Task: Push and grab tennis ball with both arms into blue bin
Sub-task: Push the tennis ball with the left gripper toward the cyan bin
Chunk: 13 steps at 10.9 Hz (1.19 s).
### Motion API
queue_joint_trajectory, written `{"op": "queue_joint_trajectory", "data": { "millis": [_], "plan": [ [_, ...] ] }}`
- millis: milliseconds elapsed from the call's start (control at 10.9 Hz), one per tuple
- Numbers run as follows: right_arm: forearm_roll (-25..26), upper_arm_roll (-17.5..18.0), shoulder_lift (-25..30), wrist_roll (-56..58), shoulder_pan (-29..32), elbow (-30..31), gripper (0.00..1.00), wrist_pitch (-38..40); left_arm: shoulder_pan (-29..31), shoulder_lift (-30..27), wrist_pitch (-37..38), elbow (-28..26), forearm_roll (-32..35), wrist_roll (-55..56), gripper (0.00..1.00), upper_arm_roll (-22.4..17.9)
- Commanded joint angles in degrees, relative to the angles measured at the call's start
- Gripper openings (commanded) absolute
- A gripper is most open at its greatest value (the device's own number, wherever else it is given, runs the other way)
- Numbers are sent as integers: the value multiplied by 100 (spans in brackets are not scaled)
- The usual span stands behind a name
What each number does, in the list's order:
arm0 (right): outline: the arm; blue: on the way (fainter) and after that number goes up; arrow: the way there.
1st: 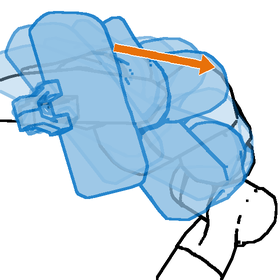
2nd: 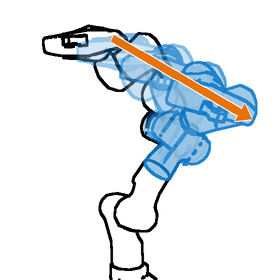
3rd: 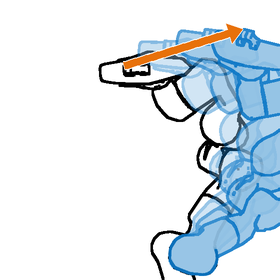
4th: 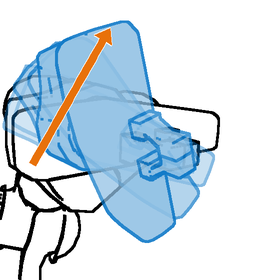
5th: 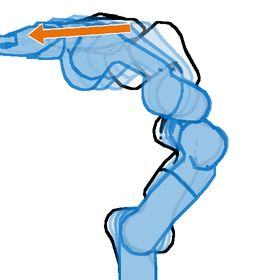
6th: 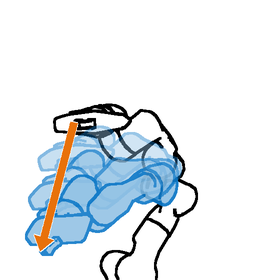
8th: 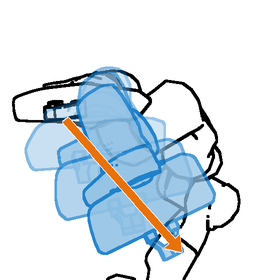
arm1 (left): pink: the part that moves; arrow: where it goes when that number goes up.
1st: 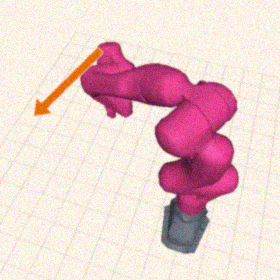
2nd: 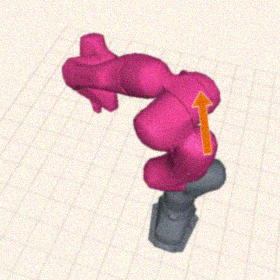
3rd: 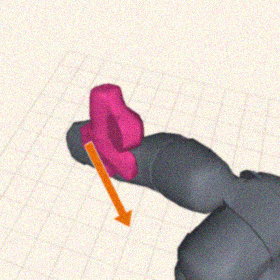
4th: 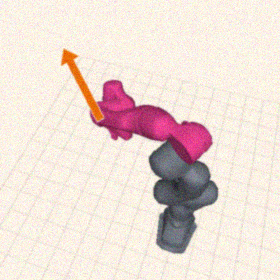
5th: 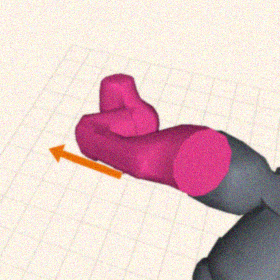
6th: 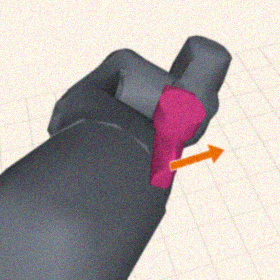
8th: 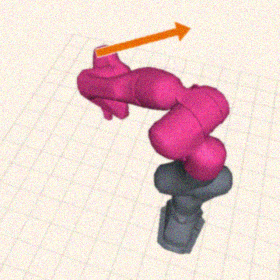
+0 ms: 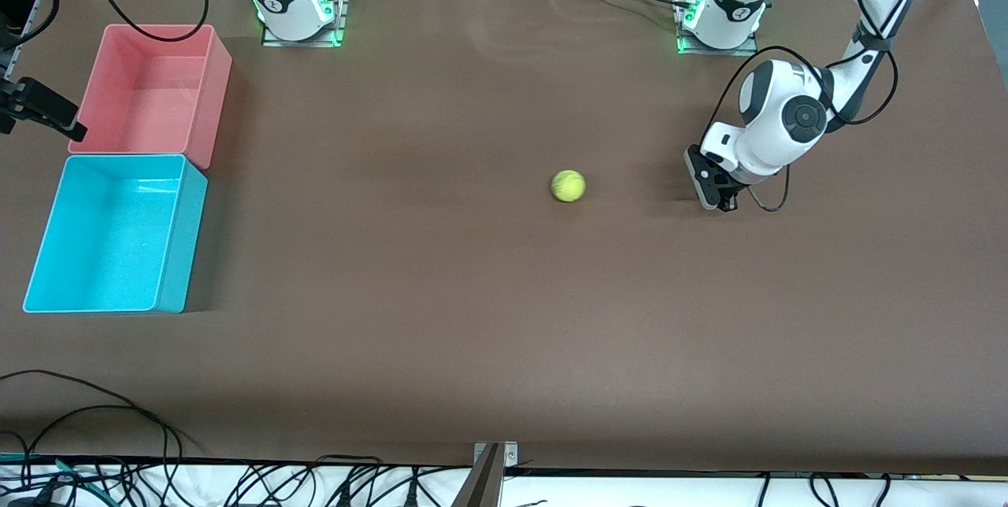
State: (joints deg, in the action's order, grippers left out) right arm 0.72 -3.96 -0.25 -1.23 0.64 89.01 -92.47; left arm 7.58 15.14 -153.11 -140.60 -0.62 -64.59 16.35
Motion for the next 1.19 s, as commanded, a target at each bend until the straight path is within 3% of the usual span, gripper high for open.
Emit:
{"op": "queue_joint_trajectory", "data": {
  "millis": [0, 367, 641, 733, 825, 916, 1100],
  "plan": [
    [15, -53, -1, 88, 24, -138, 100, 150, 130, -187, 27, -47, 159, -54, 0, -1],
    [42, -26, -71, 44, 15, -95, 100, 159, 130, -240, 45, -90, 159, -54, 0, -35],
    [50, -26, -404, 0, 15, -16, 100, 833, 86, -555, 245, -152, 167, -62, 0, -500],
    [51, -26, -562, 52, 6, 11, 100, 896, 60, -722, 403, -152, 167, -97, 8, -667],
    [33, -18, -764, 61, -2, 11, 100, 897, 51, -897, 553, -143, 167, -167, 42, -790],
    [50, 26, -818, 18, -46, 20, 100, 871, 42, -1073, 624, -143, 167, -177, 99, -913],
    [15, 35, -1081, -43, -125, 20, 100, 766, 51, -1294, 713, -143, 167, -151, 100, -932]
  ]
}}
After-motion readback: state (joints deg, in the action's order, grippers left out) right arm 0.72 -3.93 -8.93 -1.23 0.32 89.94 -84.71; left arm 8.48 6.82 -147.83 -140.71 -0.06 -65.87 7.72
